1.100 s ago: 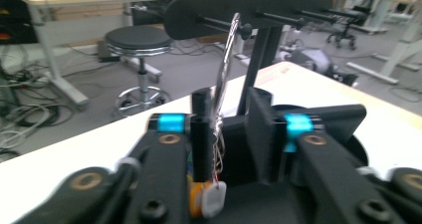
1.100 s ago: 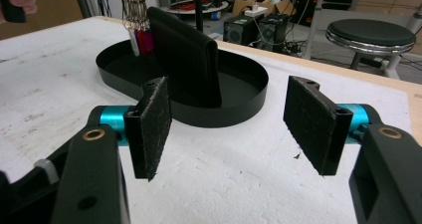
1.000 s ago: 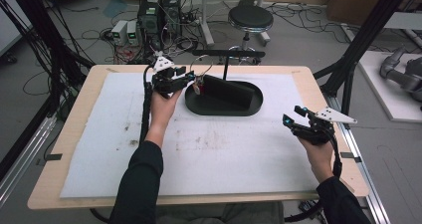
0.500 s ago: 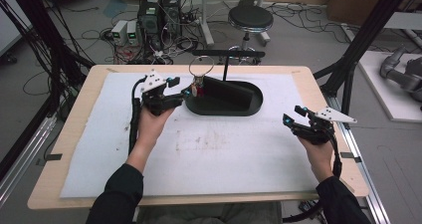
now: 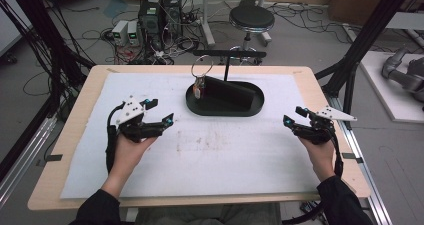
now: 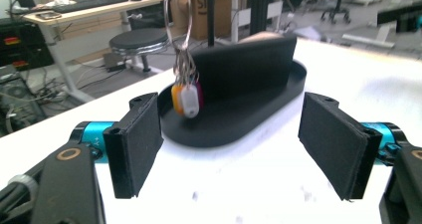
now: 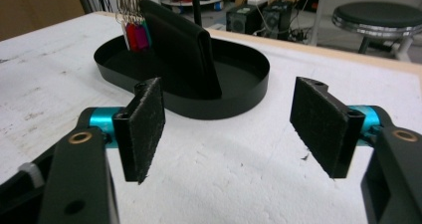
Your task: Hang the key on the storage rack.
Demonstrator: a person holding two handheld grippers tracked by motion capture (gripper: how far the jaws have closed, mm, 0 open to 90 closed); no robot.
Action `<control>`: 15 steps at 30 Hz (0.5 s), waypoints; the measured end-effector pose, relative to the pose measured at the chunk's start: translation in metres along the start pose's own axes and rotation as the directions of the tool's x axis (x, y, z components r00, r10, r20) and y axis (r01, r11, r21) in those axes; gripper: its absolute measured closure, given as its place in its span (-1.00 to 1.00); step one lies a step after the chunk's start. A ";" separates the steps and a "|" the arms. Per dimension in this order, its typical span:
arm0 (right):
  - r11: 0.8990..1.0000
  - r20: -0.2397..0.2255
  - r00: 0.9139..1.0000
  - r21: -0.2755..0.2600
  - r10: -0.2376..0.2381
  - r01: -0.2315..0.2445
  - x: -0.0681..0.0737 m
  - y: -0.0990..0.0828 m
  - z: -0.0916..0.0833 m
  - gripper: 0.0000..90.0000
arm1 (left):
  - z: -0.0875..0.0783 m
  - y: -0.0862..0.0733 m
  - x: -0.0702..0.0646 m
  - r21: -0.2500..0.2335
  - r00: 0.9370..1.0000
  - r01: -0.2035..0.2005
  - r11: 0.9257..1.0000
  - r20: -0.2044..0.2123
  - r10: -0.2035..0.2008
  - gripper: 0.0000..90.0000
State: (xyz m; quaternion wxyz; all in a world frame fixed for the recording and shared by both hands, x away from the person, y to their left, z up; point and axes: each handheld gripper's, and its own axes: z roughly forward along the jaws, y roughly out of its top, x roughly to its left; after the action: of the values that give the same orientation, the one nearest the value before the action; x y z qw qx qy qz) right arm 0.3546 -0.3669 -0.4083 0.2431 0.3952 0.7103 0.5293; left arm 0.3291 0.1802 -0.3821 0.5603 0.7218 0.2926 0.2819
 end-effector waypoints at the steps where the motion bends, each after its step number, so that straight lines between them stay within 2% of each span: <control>1: 1.000 0.000 1.000 0.006 0.007 -0.007 -0.001 0.000 0.000 -0.37 | -0.004 -0.004 -0.001 0.003 1.000 0.000 1.000 0.001 0.000 -0.45; 5: 1.000 0.006 1.000 0.011 0.010 -0.010 -0.002 0.000 -0.002 -0.40 | -0.014 -0.020 -0.002 0.022 1.000 -0.005 1.000 -0.024 0.005 -0.45; 9: 0.999 0.008 1.000 0.027 0.025 -0.025 -0.003 -0.002 -0.002 -0.45 | -0.019 -0.032 0.003 0.037 0.999 -0.003 0.999 -0.050 0.005 -0.45; 12: 0.999 0.006 0.999 0.035 0.031 -0.032 -0.004 -0.002 -0.001 -0.48 | -0.020 -0.036 0.005 0.055 0.998 -0.003 0.999 -0.065 0.007 -0.46; 15: 0.999 0.004 0.999 0.042 0.035 -0.035 -0.004 -0.003 -0.001 -0.49 | -0.020 -0.038 0.005 0.050 0.997 -0.003 0.999 -0.074 0.007 -0.46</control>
State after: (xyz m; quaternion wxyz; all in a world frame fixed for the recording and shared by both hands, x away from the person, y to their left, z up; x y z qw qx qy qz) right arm 0.3558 -0.3711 -0.4108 0.2266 0.4135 0.7137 0.5180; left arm 0.3132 0.2044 -0.4146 0.5303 0.7253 0.3182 0.3025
